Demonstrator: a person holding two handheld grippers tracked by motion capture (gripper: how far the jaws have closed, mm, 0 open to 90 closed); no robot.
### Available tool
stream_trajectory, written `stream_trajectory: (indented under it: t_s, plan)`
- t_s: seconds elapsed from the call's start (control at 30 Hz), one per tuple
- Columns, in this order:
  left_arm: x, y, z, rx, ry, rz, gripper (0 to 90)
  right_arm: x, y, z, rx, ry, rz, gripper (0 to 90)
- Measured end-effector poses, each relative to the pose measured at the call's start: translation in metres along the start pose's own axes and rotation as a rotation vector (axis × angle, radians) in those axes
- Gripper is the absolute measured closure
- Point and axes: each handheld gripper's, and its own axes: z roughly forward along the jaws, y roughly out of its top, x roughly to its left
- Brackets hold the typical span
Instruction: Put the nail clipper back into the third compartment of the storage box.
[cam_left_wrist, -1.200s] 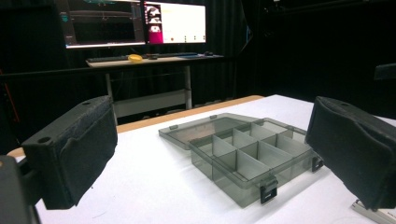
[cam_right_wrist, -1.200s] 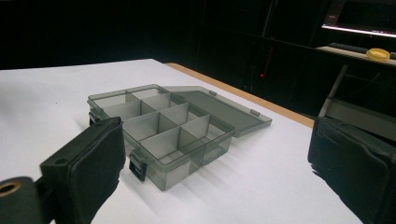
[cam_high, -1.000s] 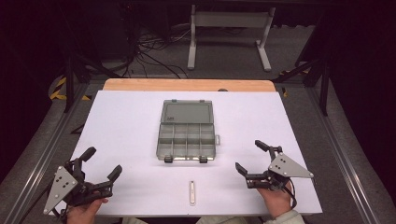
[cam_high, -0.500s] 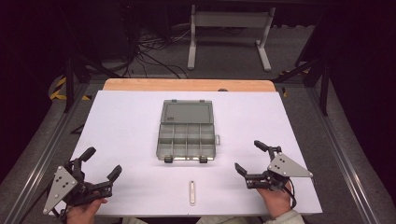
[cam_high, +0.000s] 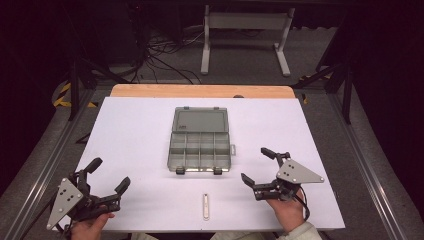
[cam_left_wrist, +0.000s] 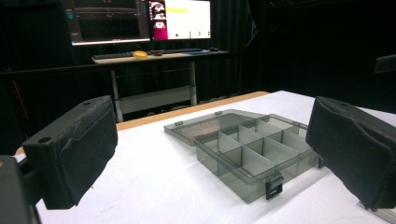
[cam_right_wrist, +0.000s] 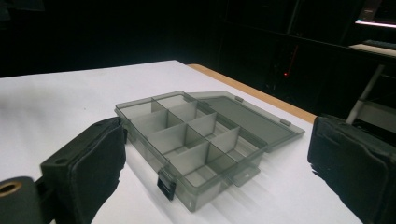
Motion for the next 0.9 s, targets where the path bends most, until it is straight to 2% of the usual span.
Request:
stream_trajectory:
  t_s: [0.73, 0.9]
  plan:
    - [0.000, 0.000, 0.000, 0.003, 0.000, -0.002, 3.1, 0.024, 0.038, 0.049, -0.014, 0.148, -0.021, 5.1]
    - [0.000, 0.000, 0.000, 0.004, -0.001, -0.002, 3.1, 0.030, 0.046, 0.062, -0.018, 0.186, -0.041, 5.0]
